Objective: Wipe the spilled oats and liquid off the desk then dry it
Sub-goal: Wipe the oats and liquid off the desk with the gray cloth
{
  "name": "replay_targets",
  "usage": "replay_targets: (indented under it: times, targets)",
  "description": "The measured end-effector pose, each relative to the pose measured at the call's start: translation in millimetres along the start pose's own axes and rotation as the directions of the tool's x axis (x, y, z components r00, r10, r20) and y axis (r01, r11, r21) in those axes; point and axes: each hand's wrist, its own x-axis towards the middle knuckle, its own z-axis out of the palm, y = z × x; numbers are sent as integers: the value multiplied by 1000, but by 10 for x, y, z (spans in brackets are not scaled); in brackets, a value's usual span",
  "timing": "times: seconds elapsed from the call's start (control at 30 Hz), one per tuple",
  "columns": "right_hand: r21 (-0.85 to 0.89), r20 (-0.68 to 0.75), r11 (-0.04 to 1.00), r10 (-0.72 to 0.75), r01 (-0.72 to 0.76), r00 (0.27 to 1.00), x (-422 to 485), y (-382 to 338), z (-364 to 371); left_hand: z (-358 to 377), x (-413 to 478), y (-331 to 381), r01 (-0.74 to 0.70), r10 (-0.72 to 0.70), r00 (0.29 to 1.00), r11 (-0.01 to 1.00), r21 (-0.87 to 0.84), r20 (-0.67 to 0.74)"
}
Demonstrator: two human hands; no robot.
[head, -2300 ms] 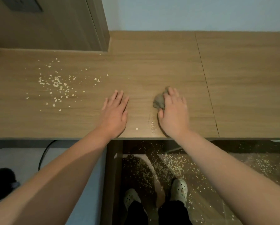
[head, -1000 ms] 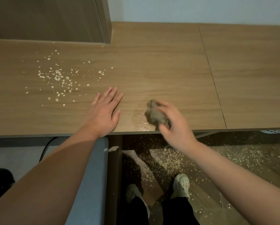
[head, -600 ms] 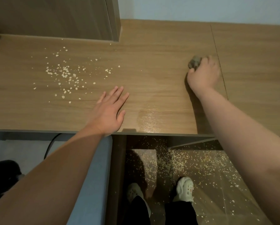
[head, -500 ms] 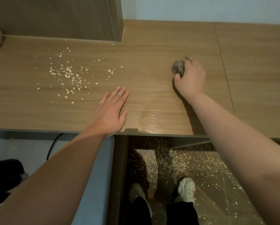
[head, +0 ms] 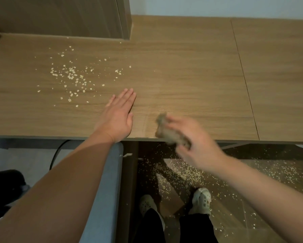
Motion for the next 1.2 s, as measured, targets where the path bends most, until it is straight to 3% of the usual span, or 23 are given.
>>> replay_targets:
  times: [0.1, 0.17, 0.3, 0.37, 0.43, 0.5, 0.53, 0.6, 0.67, 0.77, 0.83, 0.9, 0.97, 1.07, 1.13, 1.2]
  targets:
    - [-195, -258, 945, 209, -263, 943, 273, 351, -391, -12, 0, 3, -5, 5, 1000, 1000, -1, -4]
    - [-272, -284, 859, 359, -433, 889, 454, 588, -489, -16, -1, 3, -4, 4, 1000, 1000, 3, -1]
    - [-328, -345, 800, 394, -502, 852, 562, 558, -247, -20, -2, 19, -2, 2, 1000, 1000, -9, 5]
    - [-380, -275, 858, 252, -346, 928, 509, 312, -30, -25, -2, 16, 1, -1, 1000, 1000, -8, 8]
    - [-470, -37, 883, -19, -1, 999, 352, 145, 176, -34, -5, 15, 4, -4, 1000, 1000, -7, 12]
    - [-511, 213, 804, -222, 302, 951, 228, 206, 175, -42, -10, 28, 3, -3, 1000, 1000, -20, 14]
    - [-527, 263, 773, -248, 355, 932, 248, 309, 88, -45, -13, 36, 5, -4, 1000, 1000, -30, 18]
    - [-563, 196, 794, -141, 229, 970, 447, 525, -101, -57, -13, 39, 11, -9, 999, 999, -40, 31]
    - [-553, -1, 831, 64, -54, 998, 813, 661, -242, -70, -17, 44, 9, -8, 999, 999, -46, 36]
    - [-456, -268, 786, 326, -418, 907, 1352, 664, -244, -79, -24, 62, 25, -23, 999, 998, -61, 26]
    - [-450, -343, 738, 378, -504, 860, 1488, 498, -58, -77, -22, 61, 54, -52, 998, 996, -74, 23]
    - [-514, -286, 775, 250, -368, 925, 1350, 281, 167, -65, -23, 55, 82, -81, 997, 993, -80, 16]
    - [-542, -94, 835, 48, -92, 994, 1021, 136, 273, -60, -24, 46, 106, -106, 994, 991, -77, 6]
    - [-490, 186, 834, -185, 254, 965, 623, 205, 161, -55, -18, 32, 122, -122, 993, 990, -70, 3]
    - [-526, 179, 807, -204, 268, 963, 691, 403, -6, -50, -8, 32, 120, -120, 993, 992, -39, 19]
    - [-545, -7, 838, -45, 34, 999, 1036, 634, -168, -53, 2, 27, 123, -123, 992, 992, 6, 37]
